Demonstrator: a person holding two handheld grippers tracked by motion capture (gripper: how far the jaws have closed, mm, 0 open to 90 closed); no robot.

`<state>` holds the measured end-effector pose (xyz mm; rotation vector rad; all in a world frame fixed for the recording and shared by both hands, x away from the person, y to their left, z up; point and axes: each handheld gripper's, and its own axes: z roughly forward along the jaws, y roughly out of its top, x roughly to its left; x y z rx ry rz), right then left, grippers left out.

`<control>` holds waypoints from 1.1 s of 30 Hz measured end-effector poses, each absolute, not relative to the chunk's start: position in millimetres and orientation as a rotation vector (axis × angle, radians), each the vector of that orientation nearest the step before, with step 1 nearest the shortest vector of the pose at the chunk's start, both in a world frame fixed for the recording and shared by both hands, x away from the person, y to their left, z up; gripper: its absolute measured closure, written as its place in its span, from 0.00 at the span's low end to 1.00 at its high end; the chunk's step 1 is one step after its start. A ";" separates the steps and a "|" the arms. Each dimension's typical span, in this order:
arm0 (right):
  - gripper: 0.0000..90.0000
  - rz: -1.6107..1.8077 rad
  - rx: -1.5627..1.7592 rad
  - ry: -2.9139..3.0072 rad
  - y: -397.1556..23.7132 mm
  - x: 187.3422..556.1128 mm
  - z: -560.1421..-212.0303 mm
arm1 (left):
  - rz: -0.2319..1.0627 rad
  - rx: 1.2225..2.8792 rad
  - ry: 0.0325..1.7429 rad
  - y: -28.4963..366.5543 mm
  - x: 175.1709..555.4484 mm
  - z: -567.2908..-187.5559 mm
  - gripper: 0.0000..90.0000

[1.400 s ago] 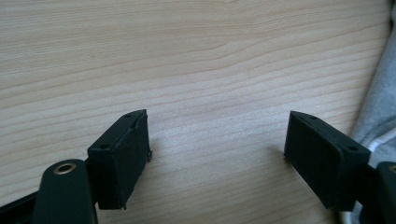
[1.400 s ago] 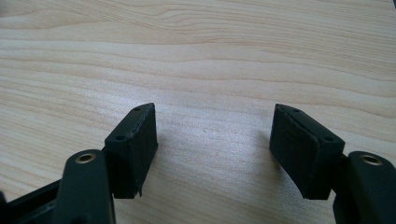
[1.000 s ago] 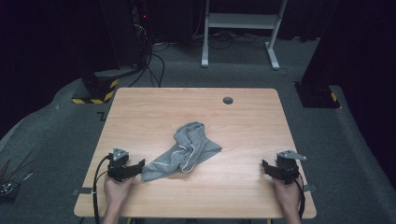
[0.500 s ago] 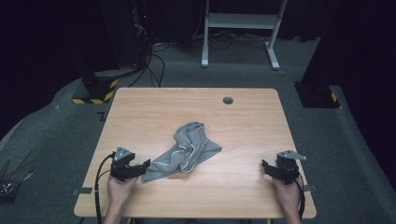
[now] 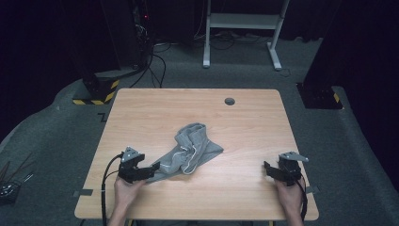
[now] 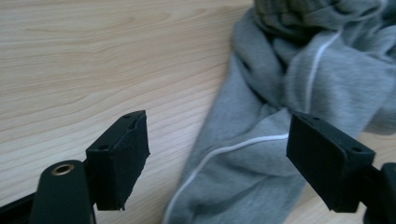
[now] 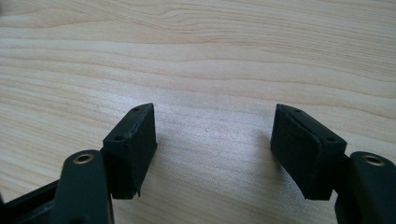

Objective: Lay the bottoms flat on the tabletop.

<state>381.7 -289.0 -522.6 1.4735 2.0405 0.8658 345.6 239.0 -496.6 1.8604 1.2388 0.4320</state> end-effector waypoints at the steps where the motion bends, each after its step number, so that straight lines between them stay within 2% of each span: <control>1: 0.35 0.866 1.474 2.040 -289.0 381.7 -522.6 | 0.425 1.865 1.232 235.8 345.9 -495.9 0.23; 17: 0.34 0.867 1.472 2.043 -288.8 381.6 -522.6 | 0.364 1.930 1.136 193.4 355.7 -489.8 0.22; 25: 0.34 0.869 1.473 2.044 -288.6 381.5 -522.6 | 0.319 1.962 1.136 175.2 369.4 -499.9 0.23; 28: 0.34 0.868 1.470 2.045 -288.7 381.5 -522.6 | 0.319 1.971 1.137 172.2 372.8 -503.4 0.28; 33: 0.34 0.869 1.468 2.047 -288.7 381.5 -522.6 | 0.322 1.977 1.115 169.0 376.7 -506.3 0.56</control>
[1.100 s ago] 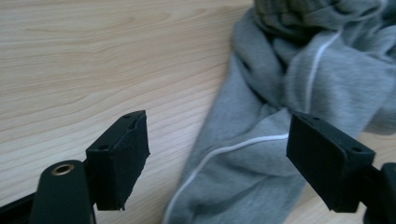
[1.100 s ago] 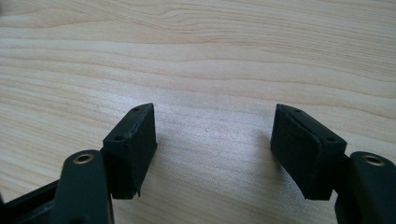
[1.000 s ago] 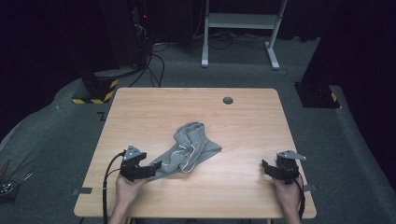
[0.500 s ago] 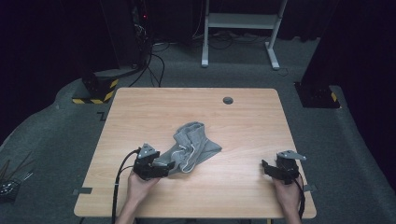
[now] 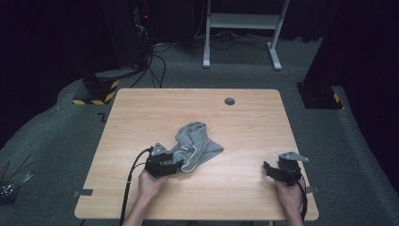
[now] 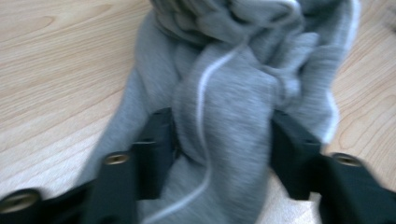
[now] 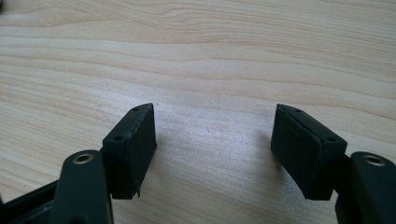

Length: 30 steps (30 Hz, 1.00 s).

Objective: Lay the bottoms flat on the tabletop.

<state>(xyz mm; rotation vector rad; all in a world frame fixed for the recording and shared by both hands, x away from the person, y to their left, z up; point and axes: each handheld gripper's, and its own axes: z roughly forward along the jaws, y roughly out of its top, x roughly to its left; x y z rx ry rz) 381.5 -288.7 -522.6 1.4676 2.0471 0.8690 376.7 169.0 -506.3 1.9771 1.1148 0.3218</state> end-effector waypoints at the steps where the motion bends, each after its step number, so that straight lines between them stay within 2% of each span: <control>1: 0.34 0.869 1.465 2.048 -288.8 381.6 -522.6 | 0.330 1.995 1.107 167.6 377.9 -506.2 0.60; 5: 0.34 0.869 1.467 2.047 -288.7 381.5 -522.6 | 0.344 2.042 1.057 161.1 380.5 -504.4 0.78; 8: 0.34 0.870 1.466 2.048 -288.6 381.5 -522.7 | 0.329 2.050 1.025 156.4 381.5 -505.0 0.84; 30: 0.35 0.890 1.409 2.101 -278.5 380.5 -522.7 | 0.225 2.111 0.774 108.8 375.0 -509.4 0.86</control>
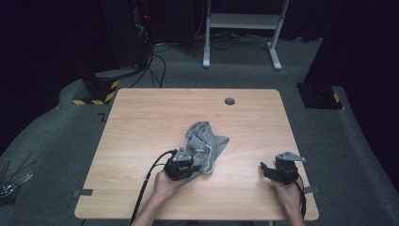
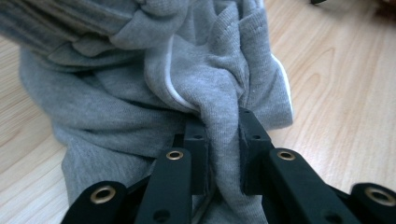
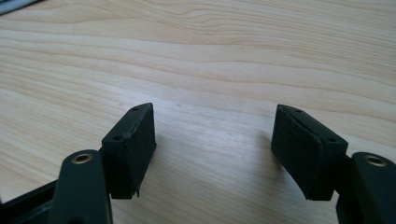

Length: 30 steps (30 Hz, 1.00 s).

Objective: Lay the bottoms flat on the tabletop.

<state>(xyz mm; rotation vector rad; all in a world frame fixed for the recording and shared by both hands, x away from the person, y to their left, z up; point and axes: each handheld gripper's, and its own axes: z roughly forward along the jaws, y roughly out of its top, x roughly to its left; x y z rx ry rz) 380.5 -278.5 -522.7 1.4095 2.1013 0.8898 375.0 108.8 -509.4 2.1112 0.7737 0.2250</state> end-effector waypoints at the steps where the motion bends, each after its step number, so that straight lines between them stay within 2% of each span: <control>1: 0.36 0.893 1.397 2.113 -276.7 380.5 -522.5 | 0.220 2.113 0.765 106.7 374.7 -509.5 0.86; 4: 0.42 0.919 1.357 2.150 -266.2 379.3 -522.1 | 0.199 2.118 0.733 100.9 374.1 -509.9 0.86; 11: 0.42 1.094 1.230 2.252 -226.8 374.4 -511.8 | 0.201 2.124 0.709 96.0 370.7 -507.2 0.84; 15: 0.41 1.176 1.100 2.313 -198.3 371.3 -499.7 | 0.248 2.113 0.731 97.9 366.4 -501.2 0.68; 19: 0.40 1.233 0.991 2.362 -172.1 369.6 -492.9 | 0.286 2.103 0.753 98.6 363.2 -497.4 0.63; 23: 0.40 1.270 0.927 2.408 -151.7 370.1 -491.6 | 0.300 2.102 0.775 96.5 362.2 -497.5 0.65; 27: 0.44 1.304 0.886 2.437 -140.1 370.1 -491.5 | 0.289 2.100 0.791 95.7 362.8 -498.3 0.73; 29: 0.53 1.284 0.868 2.453 -135.4 371.0 -492.8 | 0.284 2.098 0.791 95.8 362.8 -498.5 0.77; 30: 0.62 1.272 0.853 2.465 -133.2 372.4 -494.2 | 0.286 2.097 0.793 95.9 362.5 -498.4 0.79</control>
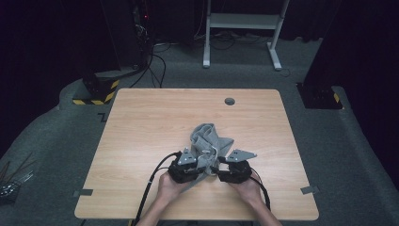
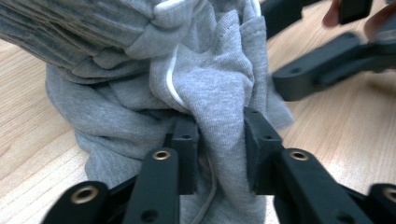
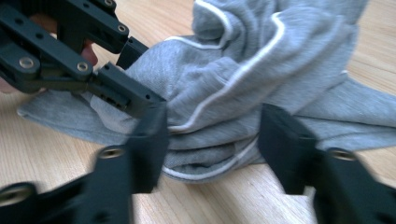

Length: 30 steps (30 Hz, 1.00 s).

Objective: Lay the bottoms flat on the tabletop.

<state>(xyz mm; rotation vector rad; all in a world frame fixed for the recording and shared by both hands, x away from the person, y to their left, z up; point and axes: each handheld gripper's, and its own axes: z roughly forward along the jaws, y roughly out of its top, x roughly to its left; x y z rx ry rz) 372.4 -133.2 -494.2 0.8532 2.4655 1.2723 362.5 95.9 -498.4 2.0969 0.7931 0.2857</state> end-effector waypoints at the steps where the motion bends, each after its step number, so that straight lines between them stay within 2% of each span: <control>1: 0.69 1.265 0.852 2.477 -132.2 373.4 -495.0 | 0.293 2.097 0.794 96.4 362.3 -498.1 0.80; 2: 0.81 1.259 0.839 2.492 -131.3 374.5 -495.9 | 0.296 2.093 0.797 96.9 362.1 -497.9 0.81; 4: 0.93 1.237 0.815 2.496 -130.4 374.3 -496.7 | 0.291 2.079 0.805 99.2 361.8 -497.2 0.82; 6: 0.96 1.230 0.801 2.490 -130.9 372.8 -496.2 | 0.296 2.075 0.806 101.2 361.2 -496.3 0.83; 15: 0.98 1.247 0.787 2.391 -152.8 363.7 -481.9 | 0.362 2.030 0.841 120.3 358.0 -485.6 0.84; 24: 0.98 1.273 0.865 2.264 -199.3 358.7 -465.6 | 0.434 1.963 0.970 156.3 358.7 -477.7 0.85; 30: 0.98 1.194 0.956 2.243 -222.3 367.6 -472.3 | 0.517 1.988 1.073 174.7 361.4 -480.0 0.85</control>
